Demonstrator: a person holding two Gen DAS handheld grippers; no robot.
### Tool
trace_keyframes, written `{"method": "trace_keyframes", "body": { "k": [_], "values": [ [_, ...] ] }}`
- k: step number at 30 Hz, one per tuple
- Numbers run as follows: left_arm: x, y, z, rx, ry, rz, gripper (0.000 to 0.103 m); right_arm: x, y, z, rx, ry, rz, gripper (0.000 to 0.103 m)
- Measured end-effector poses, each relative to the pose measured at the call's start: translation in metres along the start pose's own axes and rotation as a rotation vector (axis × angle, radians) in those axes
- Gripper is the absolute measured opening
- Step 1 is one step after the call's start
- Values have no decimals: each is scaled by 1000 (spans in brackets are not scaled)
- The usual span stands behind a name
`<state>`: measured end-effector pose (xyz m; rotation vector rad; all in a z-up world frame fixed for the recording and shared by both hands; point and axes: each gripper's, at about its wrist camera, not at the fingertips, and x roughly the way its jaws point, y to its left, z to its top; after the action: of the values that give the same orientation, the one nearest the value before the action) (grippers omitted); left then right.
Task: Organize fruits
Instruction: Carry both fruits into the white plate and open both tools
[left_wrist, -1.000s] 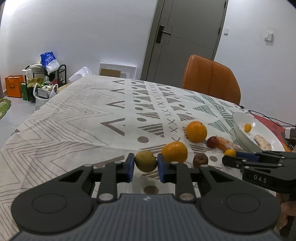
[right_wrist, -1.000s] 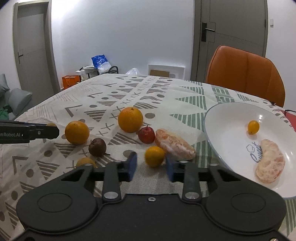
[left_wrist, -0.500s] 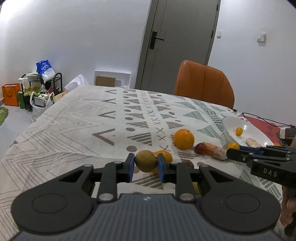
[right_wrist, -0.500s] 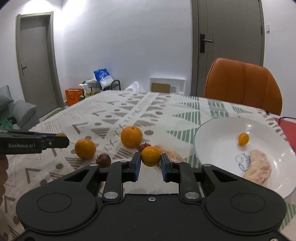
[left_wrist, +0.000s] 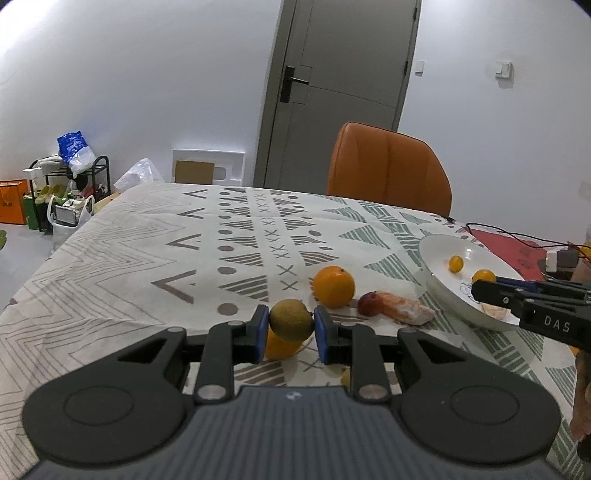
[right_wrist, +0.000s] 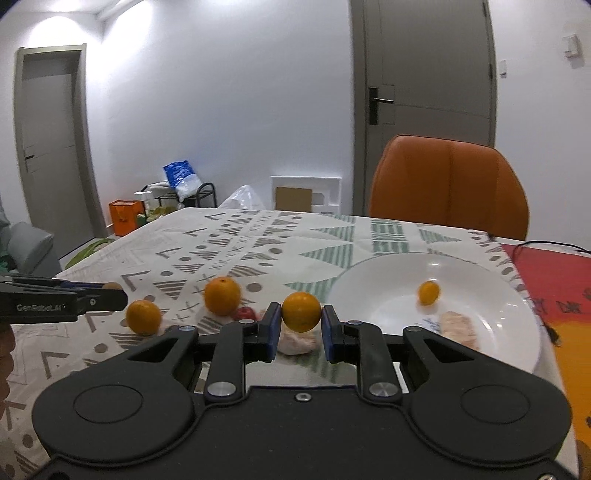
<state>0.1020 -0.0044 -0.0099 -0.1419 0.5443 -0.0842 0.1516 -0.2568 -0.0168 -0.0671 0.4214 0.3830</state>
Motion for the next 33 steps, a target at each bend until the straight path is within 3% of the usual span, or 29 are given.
{"method": "trace_keyframes", "body": {
  "k": [16,23,33],
  "values": [
    [12,-24,5,32,5,-55,25,-6,-29,-12,57,15,-63,22],
    [14,-42,13,65,1,-86,25,-14,-39,-15,70,9,-78,32],
    [25,-80,20,128,2,-137,25,-27,-59,-25,118,1,-96,34]
  ]
}}
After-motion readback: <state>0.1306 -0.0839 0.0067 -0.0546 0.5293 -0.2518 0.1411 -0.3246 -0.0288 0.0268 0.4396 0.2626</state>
